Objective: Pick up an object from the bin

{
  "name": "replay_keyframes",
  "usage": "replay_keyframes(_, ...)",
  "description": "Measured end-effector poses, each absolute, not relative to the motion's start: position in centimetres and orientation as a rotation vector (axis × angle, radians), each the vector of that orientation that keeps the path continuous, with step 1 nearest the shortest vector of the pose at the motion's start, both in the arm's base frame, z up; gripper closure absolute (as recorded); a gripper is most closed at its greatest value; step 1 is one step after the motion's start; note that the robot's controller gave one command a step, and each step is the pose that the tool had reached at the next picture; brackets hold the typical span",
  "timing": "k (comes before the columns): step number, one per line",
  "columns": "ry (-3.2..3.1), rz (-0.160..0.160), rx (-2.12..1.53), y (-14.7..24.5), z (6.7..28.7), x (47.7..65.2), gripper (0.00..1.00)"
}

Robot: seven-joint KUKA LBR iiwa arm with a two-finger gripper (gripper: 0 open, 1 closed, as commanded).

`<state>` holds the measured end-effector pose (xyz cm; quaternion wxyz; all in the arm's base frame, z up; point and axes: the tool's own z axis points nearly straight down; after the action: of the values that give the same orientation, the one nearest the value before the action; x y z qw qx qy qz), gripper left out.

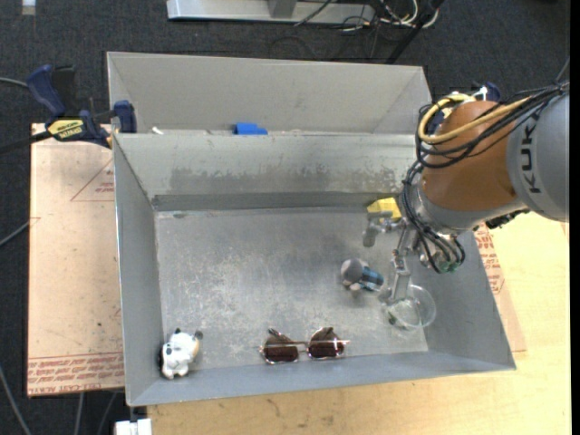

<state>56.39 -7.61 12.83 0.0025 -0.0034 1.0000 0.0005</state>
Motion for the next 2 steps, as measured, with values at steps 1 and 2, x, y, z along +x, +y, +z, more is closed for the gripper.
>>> replay_keyframes(1, 3.128, 0.002, 0.251, -7.7, 7.6, 55.2, 0.00)
replay_keyframes(2, 3.129, 0.002, 0.193, -7.6, 5.3, 55.6, 1.00)
